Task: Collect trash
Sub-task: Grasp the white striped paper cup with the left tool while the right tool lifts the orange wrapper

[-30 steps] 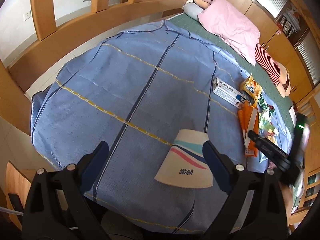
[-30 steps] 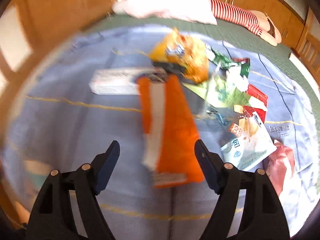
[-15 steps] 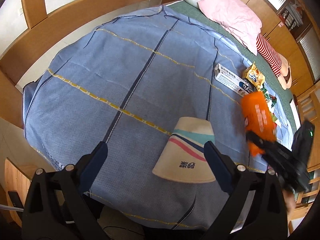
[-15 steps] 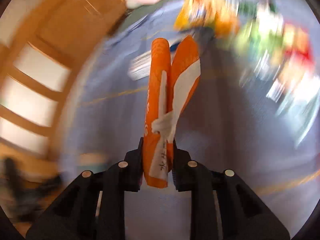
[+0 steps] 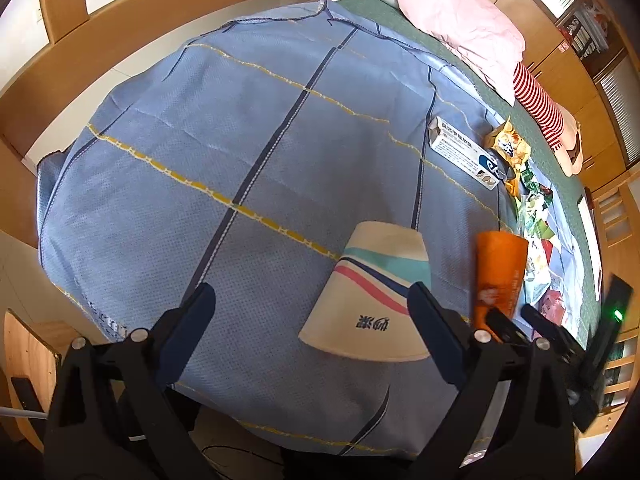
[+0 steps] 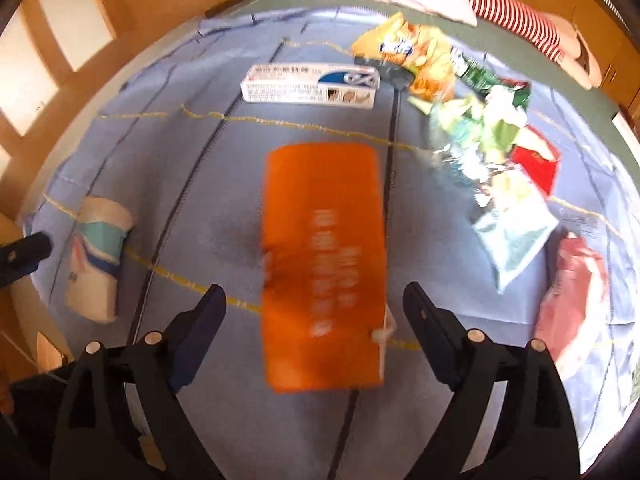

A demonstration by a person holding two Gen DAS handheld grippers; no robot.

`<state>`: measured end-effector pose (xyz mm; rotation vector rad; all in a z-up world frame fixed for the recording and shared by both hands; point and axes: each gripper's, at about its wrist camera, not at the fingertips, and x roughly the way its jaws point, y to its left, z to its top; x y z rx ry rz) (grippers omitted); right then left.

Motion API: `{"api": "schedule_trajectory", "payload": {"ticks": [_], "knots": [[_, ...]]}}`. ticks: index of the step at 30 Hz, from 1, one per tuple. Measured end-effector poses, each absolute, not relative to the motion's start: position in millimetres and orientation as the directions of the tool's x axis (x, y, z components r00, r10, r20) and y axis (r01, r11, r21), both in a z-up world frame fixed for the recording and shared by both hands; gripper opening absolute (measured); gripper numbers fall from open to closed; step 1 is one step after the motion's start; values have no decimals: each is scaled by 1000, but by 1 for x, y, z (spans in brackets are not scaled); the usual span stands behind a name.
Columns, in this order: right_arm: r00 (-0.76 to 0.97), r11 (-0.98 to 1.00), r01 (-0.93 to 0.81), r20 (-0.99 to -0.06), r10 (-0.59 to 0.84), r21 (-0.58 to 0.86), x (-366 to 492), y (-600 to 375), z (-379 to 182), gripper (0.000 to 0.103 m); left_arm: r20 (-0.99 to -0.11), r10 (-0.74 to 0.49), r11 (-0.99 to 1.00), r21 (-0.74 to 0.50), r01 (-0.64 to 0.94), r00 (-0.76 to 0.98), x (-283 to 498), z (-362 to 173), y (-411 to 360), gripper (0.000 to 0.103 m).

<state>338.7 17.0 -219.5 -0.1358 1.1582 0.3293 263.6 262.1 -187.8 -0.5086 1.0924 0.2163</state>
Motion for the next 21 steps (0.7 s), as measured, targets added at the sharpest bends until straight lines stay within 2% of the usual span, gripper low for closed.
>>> {"api": "schedule_trajectory", "payload": {"ticks": [1, 3, 6, 10, 13, 14, 15, 17, 21], "knots": [[346, 948, -309, -919, 191, 81, 349, 19, -227, 84, -886, -78, 869, -285, -404, 457, 265, -188, 261, 96], [325, 954, -279, -923, 206, 115, 349, 18, -240, 65, -881, -83, 892, -274, -359, 466, 271, -188, 252, 96], [317, 954, -238, -914, 251, 180, 344, 11, -239, 62, -876, -111, 913, -277, -300, 469, 279, -191, 238, 96], [312, 959, -226, -921, 235, 168, 332, 3, -233, 62, -875, -116, 943, -246, -225, 470, 291, -199, 214, 96], [318, 957, -236, -916, 243, 172, 318, -5, -223, 61, -900, -92, 953, -203, -224, 426, 296, -215, 206, 96], [323, 955, -239, -914, 247, 173, 314, -6, -219, 61, -905, -93, 952, -203, -230, 416, 297, -219, 206, 92], [333, 954, -244, -909, 251, 173, 309, -8, -214, 61, -909, -102, 949, -211, -235, 404, 297, -224, 206, 83], [358, 953, -251, -898, 254, 169, 296, -13, -202, 61, -910, -114, 947, -221, -234, 399, 296, -228, 207, 83], [415, 951, -270, -874, 254, 148, 281, -13, -183, 61, -894, -105, 955, -213, -205, 436, 291, -221, 205, 77]]}}
